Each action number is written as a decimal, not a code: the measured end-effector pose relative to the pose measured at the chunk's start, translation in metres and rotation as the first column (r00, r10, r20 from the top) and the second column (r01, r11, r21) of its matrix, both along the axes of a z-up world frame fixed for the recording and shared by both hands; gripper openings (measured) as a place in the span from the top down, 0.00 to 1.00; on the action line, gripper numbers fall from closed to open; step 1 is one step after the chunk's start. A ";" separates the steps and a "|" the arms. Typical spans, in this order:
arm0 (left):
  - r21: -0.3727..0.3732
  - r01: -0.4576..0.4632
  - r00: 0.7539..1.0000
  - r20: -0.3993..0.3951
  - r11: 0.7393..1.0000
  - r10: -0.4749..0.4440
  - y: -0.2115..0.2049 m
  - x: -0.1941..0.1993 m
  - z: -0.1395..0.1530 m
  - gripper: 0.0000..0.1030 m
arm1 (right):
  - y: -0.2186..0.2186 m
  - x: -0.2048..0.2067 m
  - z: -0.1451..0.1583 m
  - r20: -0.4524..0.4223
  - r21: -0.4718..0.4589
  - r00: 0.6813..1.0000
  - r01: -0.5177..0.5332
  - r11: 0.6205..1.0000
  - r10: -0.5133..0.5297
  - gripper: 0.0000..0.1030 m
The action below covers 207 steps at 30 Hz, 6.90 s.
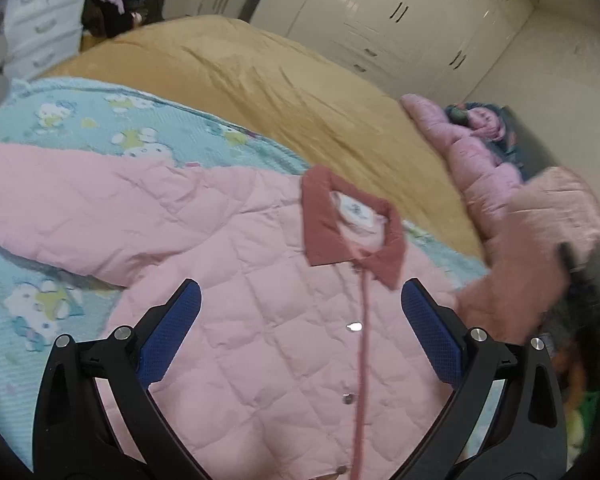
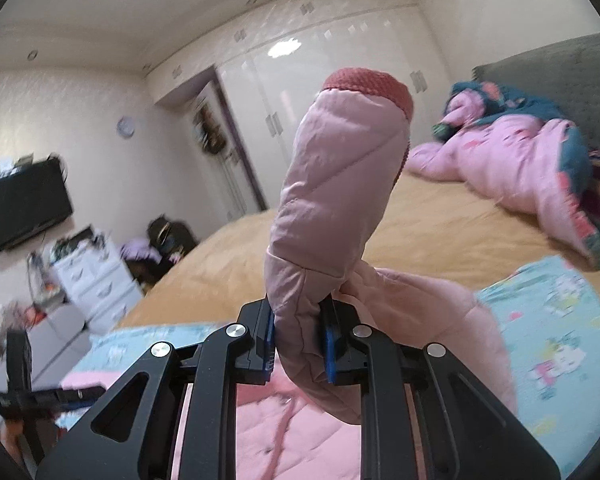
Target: Fold large clothes
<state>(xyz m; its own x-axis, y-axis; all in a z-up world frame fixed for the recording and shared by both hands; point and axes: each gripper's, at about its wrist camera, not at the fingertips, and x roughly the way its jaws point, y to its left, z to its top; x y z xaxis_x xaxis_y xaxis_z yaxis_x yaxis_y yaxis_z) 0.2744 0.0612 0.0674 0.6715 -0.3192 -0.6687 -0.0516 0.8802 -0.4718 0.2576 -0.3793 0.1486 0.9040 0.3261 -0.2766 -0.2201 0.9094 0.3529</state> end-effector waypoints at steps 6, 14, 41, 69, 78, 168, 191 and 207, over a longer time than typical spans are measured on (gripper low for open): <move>-0.096 -0.014 1.000 -0.010 0.995 0.013 0.015 -0.001 -0.016 0.09 | 0.075 0.016 -0.039 -0.072 -0.063 0.993 -0.102 0.993 0.098 0.83; -0.185 -0.030 0.999 -0.031 0.982 0.025 0.032 -0.002 -0.038 0.09 | 0.152 0.029 -0.109 -0.207 -0.196 0.968 -0.185 0.963 0.144 0.83; -0.301 0.077 0.988 -0.106 0.951 -0.114 0.010 0.040 -0.104 0.10 | 0.143 -0.032 -0.137 -0.434 0.029 0.826 -0.385 0.922 0.359 0.16; 0.232 0.084 0.995 0.037 0.969 -0.096 -0.012 0.052 -0.082 0.96 | -0.015 0.038 -0.158 -0.521 -0.158 0.846 0.040 0.987 -0.118 0.24; 0.220 0.088 0.994 -0.080 0.972 -0.072 -0.006 0.053 -0.128 0.93 | -0.024 0.053 -0.198 -0.615 -0.155 0.779 0.034 0.987 -0.123 0.25; 0.090 -0.543 0.830 -0.093 0.835 0.550 0.361 -0.049 -0.113 0.09 | 0.395 -0.012 -0.101 -0.439 -0.140 0.815 -0.478 0.867 0.378 0.04; -0.001 -0.517 0.831 0.240 0.856 0.502 0.355 -0.071 -0.050 0.86 | 0.363 -0.027 -0.105 -0.449 -0.090 0.810 -0.462 0.882 0.378 0.04; 0.131 -0.465 0.831 0.406 0.875 0.381 0.246 -0.083 0.064 0.87 | 0.235 -0.053 -0.079 -0.391 0.046 0.854 -0.353 0.935 0.342 0.04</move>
<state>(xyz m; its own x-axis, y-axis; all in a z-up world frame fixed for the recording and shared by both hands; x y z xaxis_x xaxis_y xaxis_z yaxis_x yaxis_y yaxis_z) 0.1915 0.3072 0.1311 0.9106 0.1753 -0.3742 -0.3084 0.8911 -0.3329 0.2050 -0.1441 0.0700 0.5517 0.5865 -0.5931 -0.3744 0.8095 0.4522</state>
